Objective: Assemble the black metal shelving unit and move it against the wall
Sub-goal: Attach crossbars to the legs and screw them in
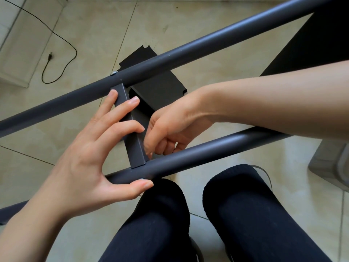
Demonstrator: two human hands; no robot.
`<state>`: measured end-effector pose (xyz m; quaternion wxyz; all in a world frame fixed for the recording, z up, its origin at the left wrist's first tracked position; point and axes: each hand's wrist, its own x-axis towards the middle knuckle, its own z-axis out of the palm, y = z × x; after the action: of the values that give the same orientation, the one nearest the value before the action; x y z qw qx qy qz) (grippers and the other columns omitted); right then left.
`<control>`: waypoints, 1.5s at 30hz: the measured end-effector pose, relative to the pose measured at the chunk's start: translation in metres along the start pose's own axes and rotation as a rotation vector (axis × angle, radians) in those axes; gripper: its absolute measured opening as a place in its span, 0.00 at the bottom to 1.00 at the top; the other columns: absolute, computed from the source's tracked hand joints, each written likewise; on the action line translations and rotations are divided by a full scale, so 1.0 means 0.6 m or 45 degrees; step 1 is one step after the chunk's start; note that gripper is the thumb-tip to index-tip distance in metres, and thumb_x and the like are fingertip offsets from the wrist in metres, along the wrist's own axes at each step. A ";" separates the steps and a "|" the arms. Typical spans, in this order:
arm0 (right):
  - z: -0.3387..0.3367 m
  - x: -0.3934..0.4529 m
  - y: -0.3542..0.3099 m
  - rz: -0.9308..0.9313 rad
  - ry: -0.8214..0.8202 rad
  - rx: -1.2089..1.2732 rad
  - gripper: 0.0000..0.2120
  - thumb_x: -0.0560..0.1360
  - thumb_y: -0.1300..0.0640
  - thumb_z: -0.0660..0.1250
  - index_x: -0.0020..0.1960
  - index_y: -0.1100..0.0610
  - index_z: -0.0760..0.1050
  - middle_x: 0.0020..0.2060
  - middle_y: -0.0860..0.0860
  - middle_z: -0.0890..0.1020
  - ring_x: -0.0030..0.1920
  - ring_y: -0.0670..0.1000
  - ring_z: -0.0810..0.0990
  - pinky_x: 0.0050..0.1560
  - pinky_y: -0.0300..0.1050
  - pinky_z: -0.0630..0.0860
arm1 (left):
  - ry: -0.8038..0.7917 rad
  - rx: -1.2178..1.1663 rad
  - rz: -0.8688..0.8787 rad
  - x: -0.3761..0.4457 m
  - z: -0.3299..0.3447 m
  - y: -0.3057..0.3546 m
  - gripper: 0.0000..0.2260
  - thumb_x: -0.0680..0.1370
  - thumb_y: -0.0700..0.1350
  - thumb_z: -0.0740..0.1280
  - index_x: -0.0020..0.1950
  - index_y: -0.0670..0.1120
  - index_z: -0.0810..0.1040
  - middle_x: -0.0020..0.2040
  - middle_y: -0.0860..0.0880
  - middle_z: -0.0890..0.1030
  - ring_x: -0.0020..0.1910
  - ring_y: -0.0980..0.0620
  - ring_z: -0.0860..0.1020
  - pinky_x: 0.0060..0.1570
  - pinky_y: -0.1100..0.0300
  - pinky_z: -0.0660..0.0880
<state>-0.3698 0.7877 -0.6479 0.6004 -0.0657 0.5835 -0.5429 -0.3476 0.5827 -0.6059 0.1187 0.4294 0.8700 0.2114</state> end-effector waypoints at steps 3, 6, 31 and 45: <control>0.002 -0.002 -0.001 0.010 0.059 -0.069 0.11 0.79 0.58 0.63 0.39 0.58 0.76 0.25 0.47 0.66 0.28 0.47 0.63 0.34 0.38 0.64 | 0.003 -0.005 0.000 0.000 0.000 0.000 0.31 0.67 0.63 0.72 0.65 0.50 0.72 0.79 0.51 0.63 0.82 0.46 0.52 0.77 0.60 0.55; 0.005 -0.008 -0.003 0.040 0.113 -0.085 0.10 0.79 0.56 0.64 0.41 0.58 0.78 0.27 0.48 0.67 0.30 0.48 0.63 0.36 0.40 0.65 | -0.001 -0.008 -0.007 0.001 -0.001 0.001 0.30 0.67 0.63 0.72 0.65 0.50 0.73 0.79 0.50 0.63 0.82 0.46 0.52 0.77 0.59 0.56; 0.010 -0.009 0.005 -0.052 0.310 0.015 0.06 0.76 0.60 0.68 0.41 0.60 0.79 0.33 0.53 0.72 0.33 0.50 0.68 0.36 0.42 0.68 | -0.007 -0.037 -0.007 0.003 0.000 -0.002 0.31 0.67 0.63 0.72 0.65 0.51 0.72 0.79 0.51 0.63 0.82 0.46 0.52 0.77 0.59 0.55; 0.005 -0.012 0.008 -0.043 0.257 0.013 0.09 0.76 0.60 0.68 0.38 0.59 0.77 0.30 0.52 0.72 0.30 0.49 0.69 0.32 0.40 0.69 | -0.006 -0.041 0.003 0.003 0.000 -0.005 0.30 0.67 0.63 0.72 0.65 0.50 0.72 0.80 0.51 0.63 0.82 0.46 0.52 0.77 0.58 0.55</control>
<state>-0.3627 0.7932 -0.6459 0.5297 -0.0175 0.6371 -0.5597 -0.3506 0.5825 -0.6075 0.1275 0.4291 0.8656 0.2243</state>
